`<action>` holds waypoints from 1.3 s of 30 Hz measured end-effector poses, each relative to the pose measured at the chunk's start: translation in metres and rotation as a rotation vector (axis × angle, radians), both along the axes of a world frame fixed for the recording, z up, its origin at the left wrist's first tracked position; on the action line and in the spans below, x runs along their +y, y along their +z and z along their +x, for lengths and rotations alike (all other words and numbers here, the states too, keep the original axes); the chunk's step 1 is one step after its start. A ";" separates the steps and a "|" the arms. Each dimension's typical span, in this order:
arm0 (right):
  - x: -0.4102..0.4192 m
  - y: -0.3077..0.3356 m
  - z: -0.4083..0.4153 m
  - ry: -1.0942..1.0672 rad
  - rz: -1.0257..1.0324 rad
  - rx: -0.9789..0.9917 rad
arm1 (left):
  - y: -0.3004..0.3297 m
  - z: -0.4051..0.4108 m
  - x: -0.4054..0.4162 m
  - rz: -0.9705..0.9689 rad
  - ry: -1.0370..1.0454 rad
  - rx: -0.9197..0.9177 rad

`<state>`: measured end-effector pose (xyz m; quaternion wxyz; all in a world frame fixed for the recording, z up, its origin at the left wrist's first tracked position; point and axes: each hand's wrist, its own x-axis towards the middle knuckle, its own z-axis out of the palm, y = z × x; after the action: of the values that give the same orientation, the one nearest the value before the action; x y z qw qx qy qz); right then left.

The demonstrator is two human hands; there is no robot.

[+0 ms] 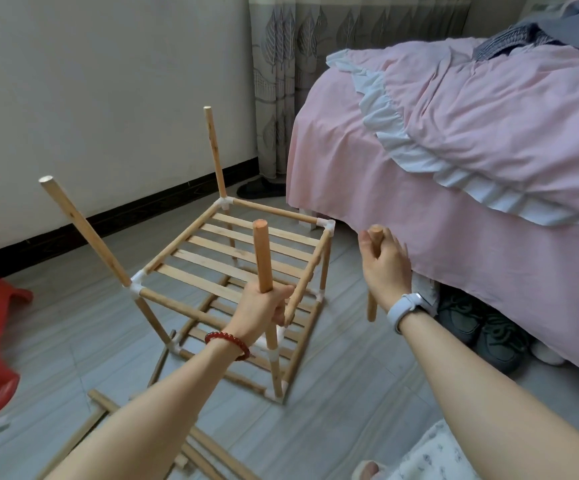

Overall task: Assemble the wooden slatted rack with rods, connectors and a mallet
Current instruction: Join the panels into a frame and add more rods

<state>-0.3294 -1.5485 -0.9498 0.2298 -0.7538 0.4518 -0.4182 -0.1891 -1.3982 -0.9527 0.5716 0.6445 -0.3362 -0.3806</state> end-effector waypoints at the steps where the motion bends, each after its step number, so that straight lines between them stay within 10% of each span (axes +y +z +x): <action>1: 0.002 0.003 0.001 -0.022 -0.030 0.025 | -0.001 0.003 0.005 0.012 -0.019 -0.003; 8: 0.010 0.011 0.006 0.000 -0.120 -0.186 | 0.002 0.056 0.059 0.096 0.008 -0.094; 21: 0.014 0.013 0.033 0.021 -0.153 -0.198 | 0.000 0.091 0.087 0.018 0.864 -0.102; 39: 0.007 0.037 0.036 -0.136 -0.107 0.090 | -0.011 0.109 0.103 0.008 0.823 -0.060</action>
<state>-0.2936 -1.5419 -0.9125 0.1397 -0.7507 0.4887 -0.4220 -0.0806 -1.2955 -0.9635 0.6634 0.7383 -0.0653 -0.1024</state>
